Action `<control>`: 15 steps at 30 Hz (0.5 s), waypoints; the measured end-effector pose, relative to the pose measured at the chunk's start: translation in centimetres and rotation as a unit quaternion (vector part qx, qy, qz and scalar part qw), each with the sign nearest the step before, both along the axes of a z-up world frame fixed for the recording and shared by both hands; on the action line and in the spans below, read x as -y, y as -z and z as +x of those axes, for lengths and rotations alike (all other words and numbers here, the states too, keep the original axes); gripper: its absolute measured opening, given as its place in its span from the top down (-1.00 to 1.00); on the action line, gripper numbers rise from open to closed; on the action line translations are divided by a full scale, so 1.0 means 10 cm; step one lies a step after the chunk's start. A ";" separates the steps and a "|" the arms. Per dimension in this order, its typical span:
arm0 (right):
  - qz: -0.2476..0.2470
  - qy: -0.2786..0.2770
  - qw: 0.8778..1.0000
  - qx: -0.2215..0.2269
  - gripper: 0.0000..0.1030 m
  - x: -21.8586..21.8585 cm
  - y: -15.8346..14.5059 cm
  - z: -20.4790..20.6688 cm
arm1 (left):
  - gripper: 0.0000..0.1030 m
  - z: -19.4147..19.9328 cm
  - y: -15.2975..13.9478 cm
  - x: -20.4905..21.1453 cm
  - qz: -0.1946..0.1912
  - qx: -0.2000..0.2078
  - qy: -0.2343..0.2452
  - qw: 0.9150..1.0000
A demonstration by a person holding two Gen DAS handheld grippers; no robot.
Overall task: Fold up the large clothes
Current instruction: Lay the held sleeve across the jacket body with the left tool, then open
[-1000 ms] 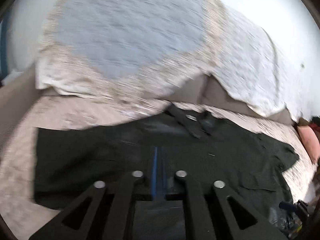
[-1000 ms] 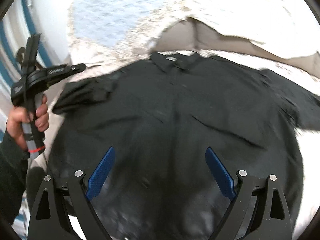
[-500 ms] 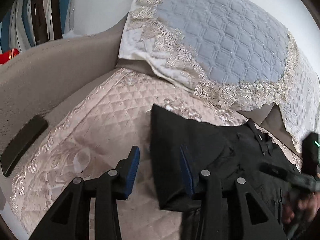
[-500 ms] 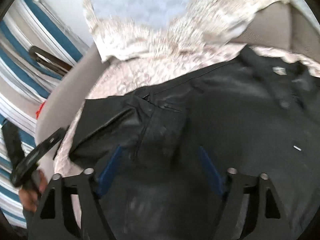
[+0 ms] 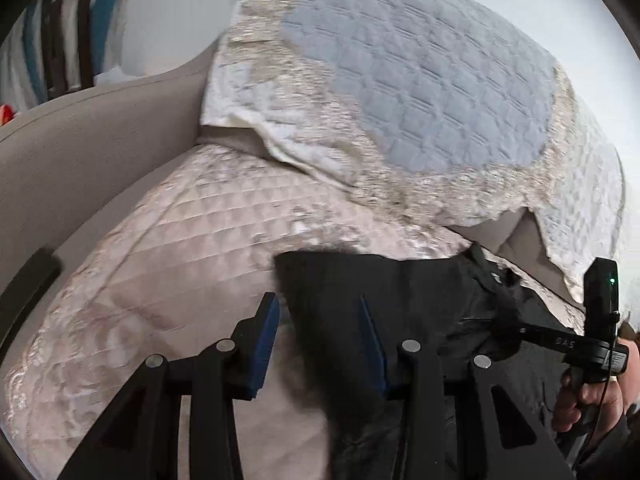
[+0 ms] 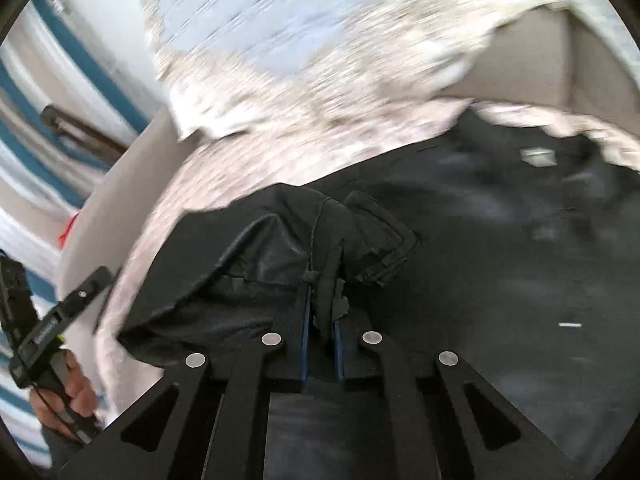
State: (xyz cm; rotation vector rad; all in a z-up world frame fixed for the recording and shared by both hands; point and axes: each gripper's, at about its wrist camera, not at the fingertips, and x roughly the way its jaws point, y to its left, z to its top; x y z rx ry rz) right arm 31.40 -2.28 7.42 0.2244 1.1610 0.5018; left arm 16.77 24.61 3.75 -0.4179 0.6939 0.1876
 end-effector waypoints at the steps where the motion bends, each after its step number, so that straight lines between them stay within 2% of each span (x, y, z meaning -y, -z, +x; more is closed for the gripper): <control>1: -0.009 0.013 1.000 -0.004 0.82 0.15 0.02 0.01 | 0.18 0.05 0.00 0.07 -0.001 0.001 0.011 1.000; 4: -0.039 0.060 0.997 -0.025 0.80 0.59 0.18 0.04 | 0.17 0.27 0.09 0.30 -0.013 -0.011 0.054 0.998; 7: -0.042 0.077 0.993 -0.076 0.48 0.88 0.44 0.08 | 0.17 0.50 0.28 0.55 -0.005 -0.046 0.094 0.995; 8: -0.037 0.077 0.994 -0.075 0.34 0.92 0.46 0.06 | 0.17 0.57 0.37 0.63 0.004 -0.063 0.103 0.993; 9: -0.035 0.076 0.994 -0.066 0.28 0.94 0.43 0.03 | 0.17 0.61 0.44 0.68 0.010 -0.079 0.107 0.991; 11: -0.040 0.078 0.995 -0.051 0.28 0.99 0.34 -0.02 | 0.17 0.64 0.50 0.74 0.026 -0.096 0.111 0.989; 15: -0.033 0.083 0.996 -0.014 0.28 1.10 0.16 -0.06 | 0.17 0.55 0.39 0.75 0.017 -0.077 0.117 0.990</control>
